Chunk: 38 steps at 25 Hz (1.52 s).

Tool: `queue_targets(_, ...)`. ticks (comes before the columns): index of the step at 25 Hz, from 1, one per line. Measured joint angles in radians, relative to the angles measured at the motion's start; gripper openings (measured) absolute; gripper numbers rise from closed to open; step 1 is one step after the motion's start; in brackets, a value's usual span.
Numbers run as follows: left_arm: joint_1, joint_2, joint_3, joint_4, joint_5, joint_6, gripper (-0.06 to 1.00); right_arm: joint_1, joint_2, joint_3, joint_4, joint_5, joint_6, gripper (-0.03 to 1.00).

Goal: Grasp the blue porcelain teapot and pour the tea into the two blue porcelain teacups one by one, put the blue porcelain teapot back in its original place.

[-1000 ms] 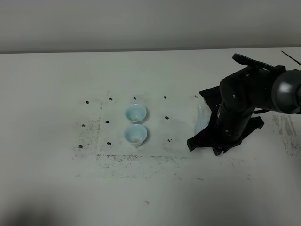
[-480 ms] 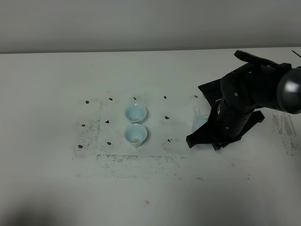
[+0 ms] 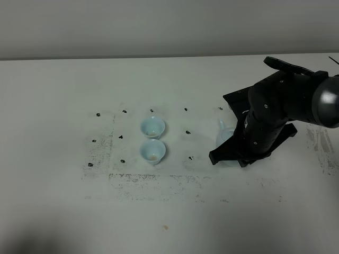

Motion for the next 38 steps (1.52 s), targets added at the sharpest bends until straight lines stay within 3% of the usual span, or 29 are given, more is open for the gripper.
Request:
queue_targets(28, 0.0, 0.0, 0.0, 0.0, 0.0, 0.0, 0.68, 0.008, -0.044, 0.0, -0.038, -0.073, 0.041, 0.04)
queue_targets(34, 0.0, 0.0, 0.0, 0.0, 0.0, 0.0, 0.68, 0.008, -0.069, 0.0, -0.038, -0.089, -0.093, 0.04)
queue_targets(38, 0.0, 0.0, 0.0, 0.0, 0.0, 0.0, 0.68, 0.008, -0.07, 0.0, -0.005, -0.091, -0.29, 0.04)
